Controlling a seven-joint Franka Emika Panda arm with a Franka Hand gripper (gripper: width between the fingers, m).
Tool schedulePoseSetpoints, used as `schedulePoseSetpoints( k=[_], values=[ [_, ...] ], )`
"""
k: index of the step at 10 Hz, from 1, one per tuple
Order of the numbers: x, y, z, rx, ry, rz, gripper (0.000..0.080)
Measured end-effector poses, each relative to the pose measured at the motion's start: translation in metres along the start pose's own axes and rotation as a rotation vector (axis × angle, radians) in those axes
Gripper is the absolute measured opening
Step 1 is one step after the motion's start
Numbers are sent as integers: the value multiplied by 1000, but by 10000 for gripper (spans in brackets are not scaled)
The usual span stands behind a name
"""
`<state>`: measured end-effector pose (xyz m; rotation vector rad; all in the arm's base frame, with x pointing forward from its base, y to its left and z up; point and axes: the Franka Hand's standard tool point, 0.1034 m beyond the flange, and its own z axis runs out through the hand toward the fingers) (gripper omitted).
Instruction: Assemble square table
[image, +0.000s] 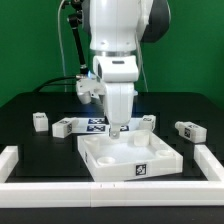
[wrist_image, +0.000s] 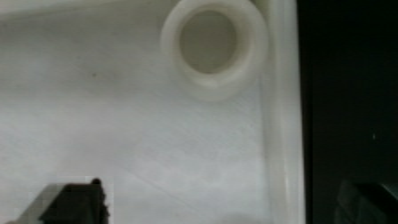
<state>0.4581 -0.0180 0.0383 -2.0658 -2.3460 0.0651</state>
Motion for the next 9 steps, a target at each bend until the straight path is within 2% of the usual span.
schedulePoseSetpoints(
  k=[4,6,7,8,9],
  values=[
    [0,-1,1,2,0,2,650],
    [9,-16,23,37,7,17,650],
    [13,-18,28,47,8,22,650],
    [11,-17,27,46,7,25,650],
    [11,-18,28,48,8,26,521]
  ],
)
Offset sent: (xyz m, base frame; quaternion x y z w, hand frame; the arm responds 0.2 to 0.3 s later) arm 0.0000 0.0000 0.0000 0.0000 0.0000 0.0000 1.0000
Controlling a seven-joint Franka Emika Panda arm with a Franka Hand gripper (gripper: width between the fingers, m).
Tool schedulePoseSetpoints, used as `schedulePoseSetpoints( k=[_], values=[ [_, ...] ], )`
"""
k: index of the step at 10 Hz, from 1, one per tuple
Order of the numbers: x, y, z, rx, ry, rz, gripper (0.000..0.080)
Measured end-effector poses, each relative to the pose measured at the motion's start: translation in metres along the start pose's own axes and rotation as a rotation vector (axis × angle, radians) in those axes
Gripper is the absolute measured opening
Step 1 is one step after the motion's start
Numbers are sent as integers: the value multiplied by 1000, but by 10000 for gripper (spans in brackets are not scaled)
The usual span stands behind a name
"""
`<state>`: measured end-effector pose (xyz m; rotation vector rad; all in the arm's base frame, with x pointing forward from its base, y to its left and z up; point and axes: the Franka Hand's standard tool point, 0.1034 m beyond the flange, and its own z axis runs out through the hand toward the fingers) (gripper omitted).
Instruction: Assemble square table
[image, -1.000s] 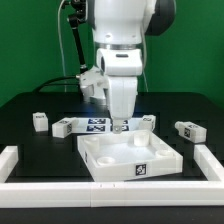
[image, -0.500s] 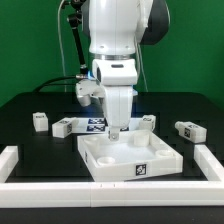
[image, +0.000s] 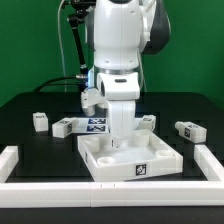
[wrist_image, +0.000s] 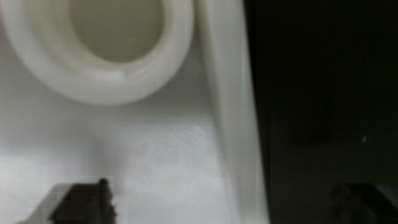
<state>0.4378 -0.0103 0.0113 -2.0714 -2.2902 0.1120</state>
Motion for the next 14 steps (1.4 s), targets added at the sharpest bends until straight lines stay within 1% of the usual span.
schedulePoseSetpoints(
  k=[1,2,3,4,5,6,11,12,14],
  values=[
    [0,0,0,1,0,0,381],
    [0,-1,1,2,0,1,381],
    [0,-1,1,2,0,1,245],
    [0,-1,1,2,0,0,82],
    [-1,1,0,-8,0,4,82],
    [-1,2,0,-10,0,4,64],
    [-1,2,0,-12,0,5,64],
    [3,4,-1,-13,1,31,64],
    [29,25,-4,-28,12,55,64]
  ],
)
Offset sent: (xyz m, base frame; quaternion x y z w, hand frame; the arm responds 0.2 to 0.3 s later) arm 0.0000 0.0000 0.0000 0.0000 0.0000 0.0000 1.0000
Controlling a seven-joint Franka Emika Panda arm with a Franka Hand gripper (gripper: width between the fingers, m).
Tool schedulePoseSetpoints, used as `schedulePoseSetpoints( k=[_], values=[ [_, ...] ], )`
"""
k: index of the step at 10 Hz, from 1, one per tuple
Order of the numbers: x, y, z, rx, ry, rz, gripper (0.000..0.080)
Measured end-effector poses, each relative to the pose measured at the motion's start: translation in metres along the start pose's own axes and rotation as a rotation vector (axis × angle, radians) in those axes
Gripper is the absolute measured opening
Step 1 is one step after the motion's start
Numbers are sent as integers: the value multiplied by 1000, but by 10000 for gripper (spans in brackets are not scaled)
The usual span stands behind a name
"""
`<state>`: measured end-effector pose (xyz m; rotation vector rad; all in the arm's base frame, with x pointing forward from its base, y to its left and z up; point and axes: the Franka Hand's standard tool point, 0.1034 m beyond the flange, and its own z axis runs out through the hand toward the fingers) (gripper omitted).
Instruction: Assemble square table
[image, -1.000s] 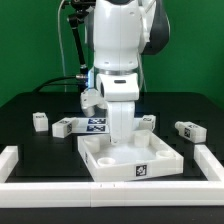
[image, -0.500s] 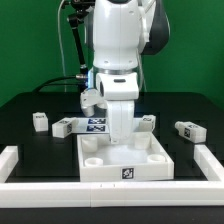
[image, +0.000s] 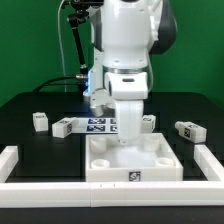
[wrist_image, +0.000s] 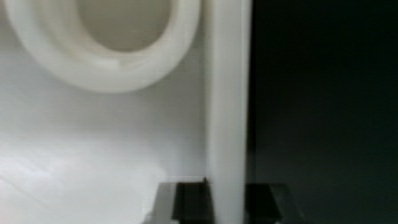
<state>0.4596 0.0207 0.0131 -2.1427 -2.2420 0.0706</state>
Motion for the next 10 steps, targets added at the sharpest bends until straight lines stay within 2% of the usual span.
schedulePoseSetpoints(
  k=[1,3,5,7,8,9,10],
  values=[
    [14,9,1,-8,9,20,64],
    [48,35,0,-41,31,37,64],
    [52,38,2,-26,27,49,64],
    [51,37,2,-26,27,50,64],
    [51,37,2,-25,27,50,136],
    [51,37,2,-25,27,51,136],
    [51,37,2,-25,27,51,319]
  ],
)
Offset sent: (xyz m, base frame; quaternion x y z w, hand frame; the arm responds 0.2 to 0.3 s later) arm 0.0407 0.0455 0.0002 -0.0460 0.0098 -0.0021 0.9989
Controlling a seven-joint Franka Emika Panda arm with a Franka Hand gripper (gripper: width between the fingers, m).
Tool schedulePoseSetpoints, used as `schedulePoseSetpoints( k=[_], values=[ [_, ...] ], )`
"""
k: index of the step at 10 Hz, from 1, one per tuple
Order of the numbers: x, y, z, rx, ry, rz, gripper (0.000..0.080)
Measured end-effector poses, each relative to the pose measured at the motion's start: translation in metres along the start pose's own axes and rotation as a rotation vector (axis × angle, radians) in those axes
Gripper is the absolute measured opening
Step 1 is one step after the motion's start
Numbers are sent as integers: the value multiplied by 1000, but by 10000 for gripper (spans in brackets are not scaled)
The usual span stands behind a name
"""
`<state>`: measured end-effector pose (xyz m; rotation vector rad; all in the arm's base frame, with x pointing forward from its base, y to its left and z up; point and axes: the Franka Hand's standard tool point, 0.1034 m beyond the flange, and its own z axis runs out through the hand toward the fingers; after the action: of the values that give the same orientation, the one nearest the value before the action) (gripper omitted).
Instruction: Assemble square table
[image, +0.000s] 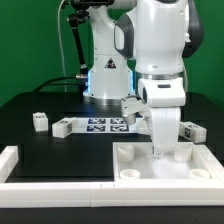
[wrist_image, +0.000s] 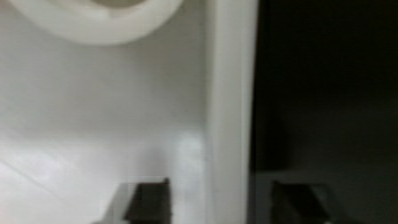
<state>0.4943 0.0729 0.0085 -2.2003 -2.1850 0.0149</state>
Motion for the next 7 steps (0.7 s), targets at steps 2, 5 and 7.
schedulePoseSetpoints(
  k=[2,5,7],
  values=[
    [0,0,0,0,0,1,514],
    [-1,0,0,0,0,2,645],
    [-1,0,0,1,0,2,648]
  ],
)
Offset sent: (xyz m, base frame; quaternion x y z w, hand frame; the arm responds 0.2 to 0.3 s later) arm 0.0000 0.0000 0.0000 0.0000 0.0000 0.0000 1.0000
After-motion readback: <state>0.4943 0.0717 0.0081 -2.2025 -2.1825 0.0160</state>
